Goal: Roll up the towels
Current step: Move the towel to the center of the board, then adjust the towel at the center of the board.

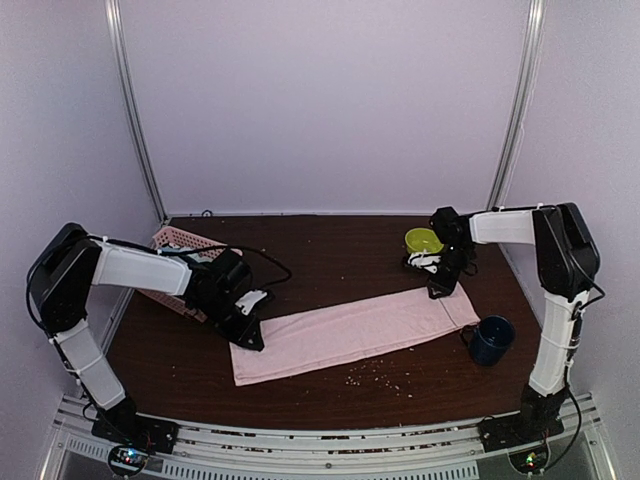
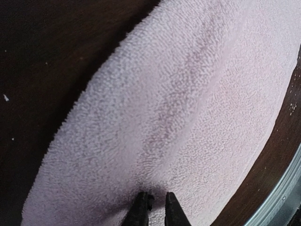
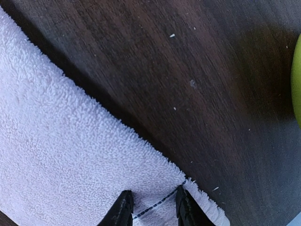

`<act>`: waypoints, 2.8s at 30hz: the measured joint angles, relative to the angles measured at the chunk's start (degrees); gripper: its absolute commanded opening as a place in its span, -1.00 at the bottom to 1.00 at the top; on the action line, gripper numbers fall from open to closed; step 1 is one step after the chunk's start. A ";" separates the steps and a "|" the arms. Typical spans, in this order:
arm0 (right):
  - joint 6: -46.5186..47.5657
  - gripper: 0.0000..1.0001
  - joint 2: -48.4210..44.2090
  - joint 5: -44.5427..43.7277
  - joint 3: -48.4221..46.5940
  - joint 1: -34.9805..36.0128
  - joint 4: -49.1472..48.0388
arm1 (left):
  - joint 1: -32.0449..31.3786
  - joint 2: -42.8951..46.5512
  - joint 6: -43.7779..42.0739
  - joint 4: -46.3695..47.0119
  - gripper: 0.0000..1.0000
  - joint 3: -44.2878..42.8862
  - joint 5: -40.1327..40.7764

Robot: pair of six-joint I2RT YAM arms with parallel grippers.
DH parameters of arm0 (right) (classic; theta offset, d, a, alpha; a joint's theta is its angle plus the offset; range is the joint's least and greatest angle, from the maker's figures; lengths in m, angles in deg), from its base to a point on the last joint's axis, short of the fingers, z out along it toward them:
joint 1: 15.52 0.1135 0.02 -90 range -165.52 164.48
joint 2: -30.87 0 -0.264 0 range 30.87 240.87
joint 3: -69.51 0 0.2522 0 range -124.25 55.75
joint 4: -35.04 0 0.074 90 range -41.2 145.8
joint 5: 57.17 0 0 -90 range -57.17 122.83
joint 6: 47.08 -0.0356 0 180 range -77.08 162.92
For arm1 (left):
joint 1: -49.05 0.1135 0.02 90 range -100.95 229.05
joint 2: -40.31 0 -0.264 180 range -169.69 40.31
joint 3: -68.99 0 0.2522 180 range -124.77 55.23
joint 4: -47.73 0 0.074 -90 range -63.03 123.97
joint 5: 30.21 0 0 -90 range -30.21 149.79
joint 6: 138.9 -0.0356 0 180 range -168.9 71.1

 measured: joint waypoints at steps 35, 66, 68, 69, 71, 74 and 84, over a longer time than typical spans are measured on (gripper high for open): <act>-16.24 0.88 -11.56 8.17 -6.73 2.16 0.39 | 0.15 11.80 10.40 -14.03 -0.28 -1.29 16.92; -23.37 -0.46 -2.21 21.57 -3.67 -2.91 3.45 | -0.68 15.91 12.92 16.87 -0.93 10.21 18.01; -23.89 -0.48 -0.52 21.64 -4.63 -1.73 2.32 | -0.79 14.43 13.25 15.06 -0.97 9.90 18.95; -24.30 -0.49 0.44 21.62 -5.03 -1.36 1.66 | -0.81 13.94 13.38 14.16 -0.98 9.81 19.63; -24.85 -0.50 2.27 21.24 -5.60 -1.18 0.74 | -0.94 13.38 13.66 12.13 -1.00 9.81 21.09; -25.20 -0.53 4.52 18.82 -5.73 -1.49 -0.09 | -1.05 13.35 14.14 9.60 -1.00 9.81 23.21; -25.81 -0.56 5.75 14.62 -6.78 -3.58 -2.01 | -1.31 9.57 15.30 8.07 -1.00 10.19 27.80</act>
